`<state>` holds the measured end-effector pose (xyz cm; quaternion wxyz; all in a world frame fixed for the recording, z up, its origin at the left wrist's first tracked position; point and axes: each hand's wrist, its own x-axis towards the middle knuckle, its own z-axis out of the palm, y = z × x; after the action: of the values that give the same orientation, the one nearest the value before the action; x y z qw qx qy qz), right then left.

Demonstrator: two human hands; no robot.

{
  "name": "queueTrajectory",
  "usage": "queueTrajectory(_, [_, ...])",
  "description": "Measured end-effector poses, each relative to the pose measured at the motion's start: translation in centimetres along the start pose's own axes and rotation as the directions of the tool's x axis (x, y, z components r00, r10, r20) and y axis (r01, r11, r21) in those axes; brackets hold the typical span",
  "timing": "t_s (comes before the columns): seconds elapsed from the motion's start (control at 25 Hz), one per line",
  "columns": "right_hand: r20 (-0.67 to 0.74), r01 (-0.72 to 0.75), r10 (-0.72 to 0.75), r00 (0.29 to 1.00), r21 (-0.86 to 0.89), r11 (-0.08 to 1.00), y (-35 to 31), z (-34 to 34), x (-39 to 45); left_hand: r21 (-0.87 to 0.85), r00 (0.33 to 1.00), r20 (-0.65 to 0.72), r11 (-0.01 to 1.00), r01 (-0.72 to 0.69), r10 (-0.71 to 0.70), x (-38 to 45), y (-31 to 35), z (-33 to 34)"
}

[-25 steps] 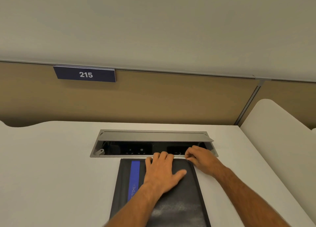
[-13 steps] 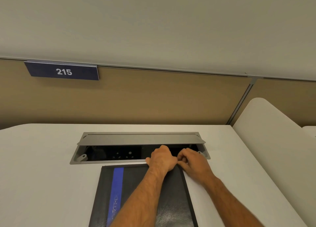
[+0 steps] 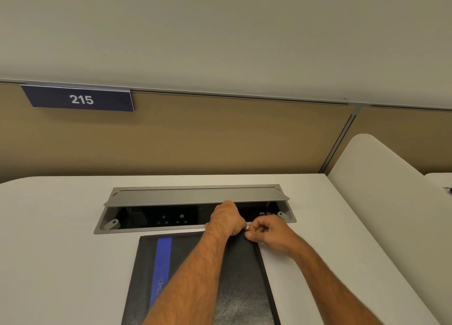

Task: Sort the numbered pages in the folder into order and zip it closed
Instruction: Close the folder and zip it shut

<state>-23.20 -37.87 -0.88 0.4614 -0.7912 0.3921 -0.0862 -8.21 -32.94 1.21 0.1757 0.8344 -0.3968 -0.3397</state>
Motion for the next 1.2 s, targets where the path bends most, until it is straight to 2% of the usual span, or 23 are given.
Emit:
queueTrajectory(0.16, [0.027, -0.052, 0.049, 0.998, 0.109, 0.993, -0.2, -0.5, -0.2, 0.004, 0.999, -0.036, 0.999, -0.04, 0.04, -0.2, -0.2, -0.1])
queueTrajectory(0.6, [0.0, -0.064, 0.064, 0.998, 0.098, 0.993, -0.6, -0.3, -0.5, -0.017, 0.995, -0.084, 0.999, 0.048, -0.05, -0.7, -5.1, -3.4])
queueTrajectory(0.92, [-0.013, -0.058, 0.06, 0.998, 0.085, 0.995, -0.5, -0.2, -0.5, 0.011, 0.969, -0.189, 0.987, 0.162, -0.157, -1.4, -10.9, -7.7])
queueTrajectory(1.2, [-0.04, -0.066, 0.068, 0.997, 0.065, 0.996, -0.6, 0.0, -0.5, -0.083, 0.942, -0.262, 0.978, 0.194, -0.209, -2.3, -14.4, -10.2])
